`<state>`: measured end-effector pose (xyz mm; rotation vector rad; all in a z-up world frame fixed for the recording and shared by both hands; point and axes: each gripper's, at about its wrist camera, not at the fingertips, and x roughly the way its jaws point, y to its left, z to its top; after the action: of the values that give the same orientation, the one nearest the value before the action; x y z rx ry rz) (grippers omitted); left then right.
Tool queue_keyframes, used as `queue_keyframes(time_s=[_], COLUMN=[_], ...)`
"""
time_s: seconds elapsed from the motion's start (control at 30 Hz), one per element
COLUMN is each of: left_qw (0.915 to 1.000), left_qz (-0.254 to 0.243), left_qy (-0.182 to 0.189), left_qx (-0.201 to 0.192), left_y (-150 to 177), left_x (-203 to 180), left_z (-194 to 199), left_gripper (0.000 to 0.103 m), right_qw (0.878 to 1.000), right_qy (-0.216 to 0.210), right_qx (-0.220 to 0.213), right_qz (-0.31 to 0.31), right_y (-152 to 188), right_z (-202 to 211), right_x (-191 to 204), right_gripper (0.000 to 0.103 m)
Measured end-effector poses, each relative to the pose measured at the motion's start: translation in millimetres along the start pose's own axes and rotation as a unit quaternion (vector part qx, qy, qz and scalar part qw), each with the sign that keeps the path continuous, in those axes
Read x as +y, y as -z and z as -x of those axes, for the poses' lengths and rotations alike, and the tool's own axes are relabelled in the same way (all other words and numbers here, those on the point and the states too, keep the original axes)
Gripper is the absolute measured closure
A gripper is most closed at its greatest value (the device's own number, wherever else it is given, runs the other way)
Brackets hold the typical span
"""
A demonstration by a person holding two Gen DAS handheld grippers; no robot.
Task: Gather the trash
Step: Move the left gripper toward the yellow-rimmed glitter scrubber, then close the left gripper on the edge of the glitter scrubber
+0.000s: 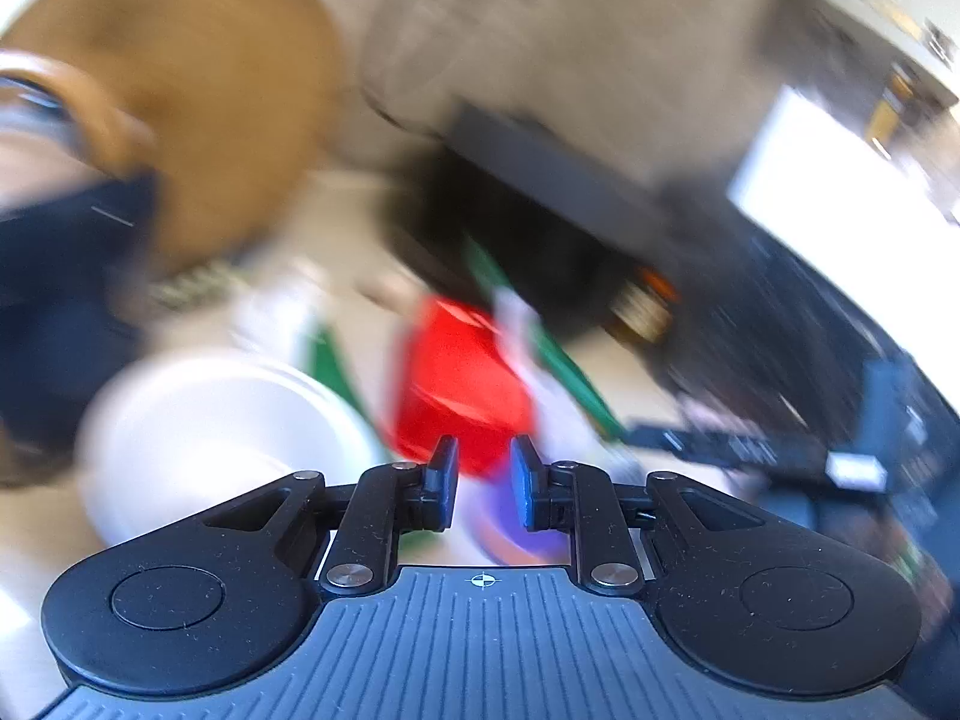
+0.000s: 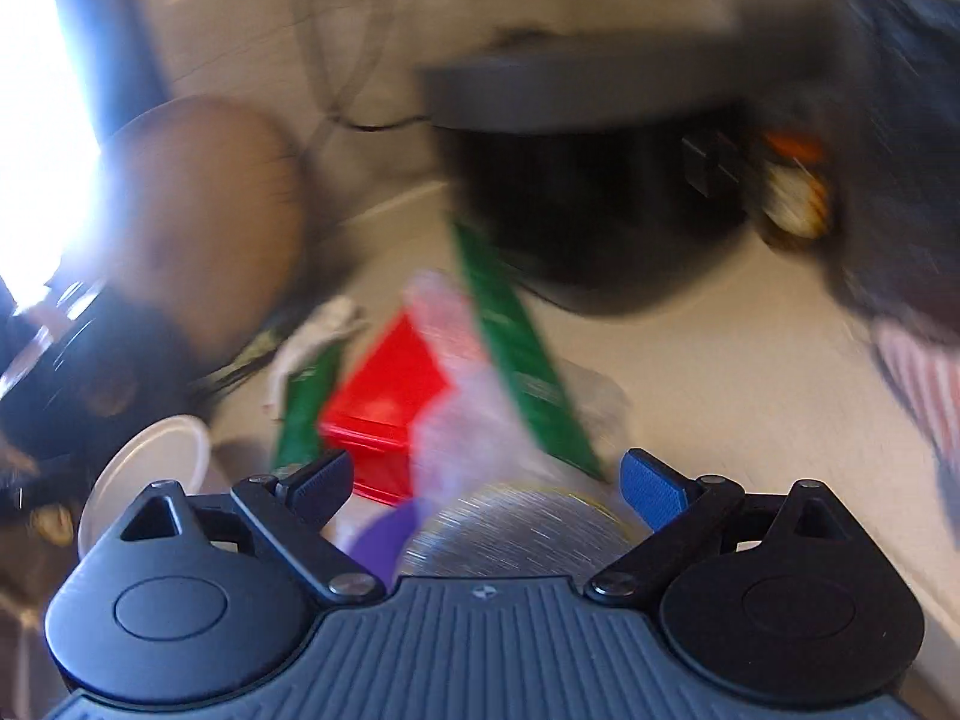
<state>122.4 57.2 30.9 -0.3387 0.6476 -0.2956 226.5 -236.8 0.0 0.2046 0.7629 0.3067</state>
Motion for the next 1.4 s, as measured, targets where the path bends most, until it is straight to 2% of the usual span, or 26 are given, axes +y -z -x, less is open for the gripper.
queue_keyframes(time_s=[0.1, 0.2, 0.3, 0.4, 0.43, 0.5, 0.63, 0.73, 0.8, 0.87, 0.9, 1.0, 1.1, 1.17, 1.2, 1.27, 1.4], left_qw=[0.9990, 0.9984, 0.9979, 0.9970, 0.9965, 0.9953, 0.9958, 0.9968, 0.9963, 0.9954, 0.9950, 0.9941, 0.9921, 0.9907, 0.9904, 0.9915, 0.9918], left_qz=[-0.006, 0.000, -0.003, -0.010, -0.016, -0.022, -0.007, -0.010, -0.016, -0.025, -0.032, -0.050, -0.048, -0.041, -0.041, -0.039, -0.002], left_qy=[0.016, -0.009, -0.030, -0.041, -0.046, -0.057, -0.041, -0.001, 0.025, 0.040, 0.037, -0.006, 0.010, 0.019, 0.017, 0.018, 0.023], left_qx=[0.041, 0.056, 0.057, 0.065, 0.068, 0.076, 0.081, 0.079, 0.081, 0.083, 0.087, 0.097, 0.115, 0.128, 0.131, 0.123, 0.125], left_y=[11.2, 17.0, 18.5, 23.5, 27.4, 32.8, 33.7, 25.5, 19.2, 14.7, 13.3, 12.4, 15.1, 18.4, 20.1, 20.6, 17.7], left_x=[-11.0, -5.0, 5.9, 14.2, 13.3, 17.7, 17.3, -0.9, -18.2, -33.2, -39.5, -50.2, -52.8, -54.1, -54.3, -53.8, -43.4], left_z=[-22.1, -28.5, -22.0, -18.6, -16.7, -9.9, -17.6, -37.1, -56.2, -76.2, -89.0, -118.8, -133.7, -141.0, -144.5, -144.8, -135.6], left_gripper=[0.081, 0.081, 0.081, 0.081, 0.081, 0.081, 0.081, 0.081, 0.081, 0.081, 0.081, 0.081, 0.080, 0.073, 0.073, 0.072, 0.072], right_qw=[0.997, 0.992, 0.986, 0.968, 0.965, 0.974, 0.993, 0.999, 0.999, 0.996, 0.992, 0.980, 0.974, 0.969, 0.967, 0.964, 0.961], right_qy=[0.001, -0.047, -0.109, -0.210, -0.223, -0.200, -0.101, -0.040, -0.024, -0.036, -0.050, -0.095, -0.114, -0.126, -0.131, -0.135, -0.153], right_qx=[0.017, 0.039, 0.072, 0.117, 0.124, 0.109, 0.024, -0.001, 0.002, 0.009, 0.015, 0.030, 0.032, 0.039, 0.042, 0.046, 0.059], right_qz=[-0.075, -0.114, -0.105, -0.073, -0.059, -0.016, 0.051, 0.017, -0.031, -0.082, -0.112, -0.174, -0.194, -0.208, -0.216, -0.222, -0.224], right_y=[12.8, 26.7, 44.5, 60.3, 63.8, 64.7, 51.5, 37.7, 32.0, 31.7, 34.8, 41.1, 48.6, 52.4, 53.9, 52.2, 52.8], right_z=[-6.9, -19.6, -24.6, -27.5, -27.5, -21.9, -0.3, -3.8, -10.5, -12.8, -15.9, -22.0, -22.5, -29.7, -31.7, -36.3, -38.1], right_x=[-35.4, -37.1, -11.4, 24.1, 34.9, 49.7, 43.7, 7.5, -17.5, -42.4, -54.2, -75.6, -81.7, -81.8, -82.8, -81.5, -81.2], right_gripper=[0.007, 0.007, 0.007, 0.007, 0.007, 0.007, 0.007, 0.007, 0.007, 0.007, 0.007, 0.007, 0.007, 0.007, 0.007, 0.007, 0.007])
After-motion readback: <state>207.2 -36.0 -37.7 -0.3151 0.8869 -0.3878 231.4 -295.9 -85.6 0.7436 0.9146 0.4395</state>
